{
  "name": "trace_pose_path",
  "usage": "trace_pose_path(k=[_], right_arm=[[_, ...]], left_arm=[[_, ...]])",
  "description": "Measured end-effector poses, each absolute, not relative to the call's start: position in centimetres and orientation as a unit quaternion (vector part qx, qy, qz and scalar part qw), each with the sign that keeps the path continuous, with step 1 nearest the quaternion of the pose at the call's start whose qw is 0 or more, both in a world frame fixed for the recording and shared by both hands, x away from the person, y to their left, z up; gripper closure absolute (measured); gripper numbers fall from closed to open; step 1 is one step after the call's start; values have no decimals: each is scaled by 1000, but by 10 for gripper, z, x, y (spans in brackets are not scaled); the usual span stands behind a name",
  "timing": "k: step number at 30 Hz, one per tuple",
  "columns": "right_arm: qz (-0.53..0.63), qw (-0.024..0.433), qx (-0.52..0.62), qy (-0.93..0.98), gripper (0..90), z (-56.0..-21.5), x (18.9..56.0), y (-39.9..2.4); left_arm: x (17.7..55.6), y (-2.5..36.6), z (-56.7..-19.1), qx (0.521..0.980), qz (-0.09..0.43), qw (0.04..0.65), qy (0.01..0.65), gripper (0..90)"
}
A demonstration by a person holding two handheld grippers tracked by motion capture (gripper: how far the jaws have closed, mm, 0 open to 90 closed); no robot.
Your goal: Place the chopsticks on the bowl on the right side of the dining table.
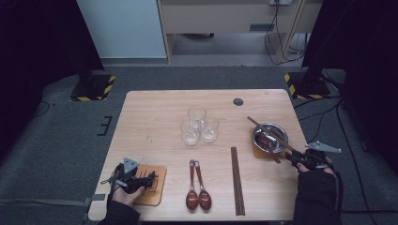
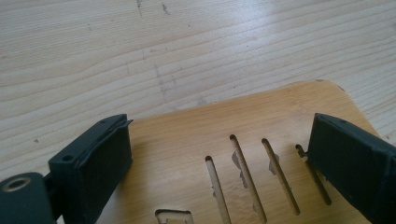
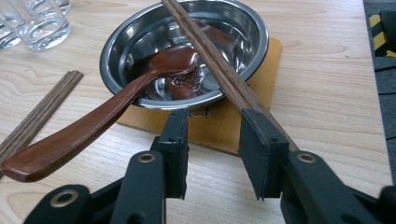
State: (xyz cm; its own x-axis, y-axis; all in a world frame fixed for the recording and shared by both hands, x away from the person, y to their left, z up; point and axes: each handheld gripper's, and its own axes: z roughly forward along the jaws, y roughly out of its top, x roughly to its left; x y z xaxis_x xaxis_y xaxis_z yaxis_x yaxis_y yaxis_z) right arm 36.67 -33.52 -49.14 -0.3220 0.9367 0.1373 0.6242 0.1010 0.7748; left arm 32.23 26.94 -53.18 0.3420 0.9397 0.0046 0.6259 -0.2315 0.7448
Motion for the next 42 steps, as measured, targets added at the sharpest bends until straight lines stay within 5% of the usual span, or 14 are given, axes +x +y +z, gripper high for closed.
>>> trace_pose_path(k=[42], right_arm=[[416, 216, 538, 700, 512, -479, 372, -331]], left_arm=[[322, 269, -532, 748, 236, 333, 523, 53]])
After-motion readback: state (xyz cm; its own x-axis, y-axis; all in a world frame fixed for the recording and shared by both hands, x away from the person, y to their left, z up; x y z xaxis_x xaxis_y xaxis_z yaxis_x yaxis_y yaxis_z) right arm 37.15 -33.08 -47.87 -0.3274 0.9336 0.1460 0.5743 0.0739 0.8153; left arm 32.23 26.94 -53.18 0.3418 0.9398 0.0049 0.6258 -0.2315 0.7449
